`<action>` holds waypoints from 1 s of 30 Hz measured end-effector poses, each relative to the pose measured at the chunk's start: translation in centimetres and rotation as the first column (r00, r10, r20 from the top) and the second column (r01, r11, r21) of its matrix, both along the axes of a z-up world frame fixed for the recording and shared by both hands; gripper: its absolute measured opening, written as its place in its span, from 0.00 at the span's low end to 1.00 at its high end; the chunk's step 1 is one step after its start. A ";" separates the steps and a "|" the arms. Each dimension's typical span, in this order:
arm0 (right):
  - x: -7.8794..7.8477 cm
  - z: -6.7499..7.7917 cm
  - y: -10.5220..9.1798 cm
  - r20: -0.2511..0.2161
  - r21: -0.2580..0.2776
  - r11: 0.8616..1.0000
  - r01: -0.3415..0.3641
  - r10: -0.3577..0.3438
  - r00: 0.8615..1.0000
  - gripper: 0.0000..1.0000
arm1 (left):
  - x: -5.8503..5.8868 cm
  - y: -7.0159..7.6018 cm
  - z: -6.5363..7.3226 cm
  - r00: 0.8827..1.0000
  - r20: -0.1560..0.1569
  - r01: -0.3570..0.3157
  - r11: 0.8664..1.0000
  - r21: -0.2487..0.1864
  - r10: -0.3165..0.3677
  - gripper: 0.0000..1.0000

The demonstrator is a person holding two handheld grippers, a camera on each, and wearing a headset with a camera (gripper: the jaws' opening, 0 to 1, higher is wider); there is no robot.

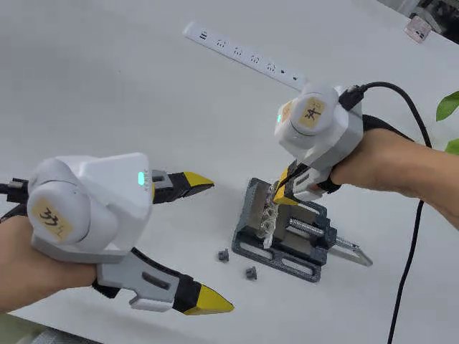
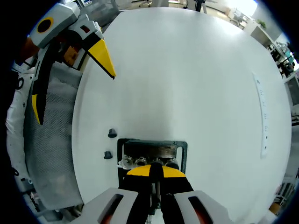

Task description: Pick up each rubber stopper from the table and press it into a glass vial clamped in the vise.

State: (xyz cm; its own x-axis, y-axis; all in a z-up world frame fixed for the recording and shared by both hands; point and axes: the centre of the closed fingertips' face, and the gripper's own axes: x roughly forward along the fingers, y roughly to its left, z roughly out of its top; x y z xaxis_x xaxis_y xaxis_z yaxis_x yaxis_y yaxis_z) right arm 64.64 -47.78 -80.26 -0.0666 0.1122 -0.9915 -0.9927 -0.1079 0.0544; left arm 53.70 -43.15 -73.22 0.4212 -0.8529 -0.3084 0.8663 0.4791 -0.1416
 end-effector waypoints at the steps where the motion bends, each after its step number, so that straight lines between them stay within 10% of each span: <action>1: 0.0 0.0 0.0 0.005 0.010 1.000 -0.008 0.008 1.000 0.01 | 0.0 0.1 0.0 1.000 0.002 0.000 1.000 0.005 0.000 0.88; 30: 0.1 2.2 -0.7 0.033 0.243 0.962 0.127 -0.139 0.990 0.04 | -1.2 0.0 1.0 1.000 0.001 -0.012 0.998 0.057 0.012 0.87</action>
State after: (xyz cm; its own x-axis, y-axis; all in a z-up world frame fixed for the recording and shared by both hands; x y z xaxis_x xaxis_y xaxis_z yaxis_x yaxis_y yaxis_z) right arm 64.71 -48.47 -78.07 0.0131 0.3512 -0.9362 -0.9997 0.0216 -0.0059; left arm 52.53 -43.14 -72.17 0.4317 -0.8285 -0.3566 0.8603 0.4970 -0.1134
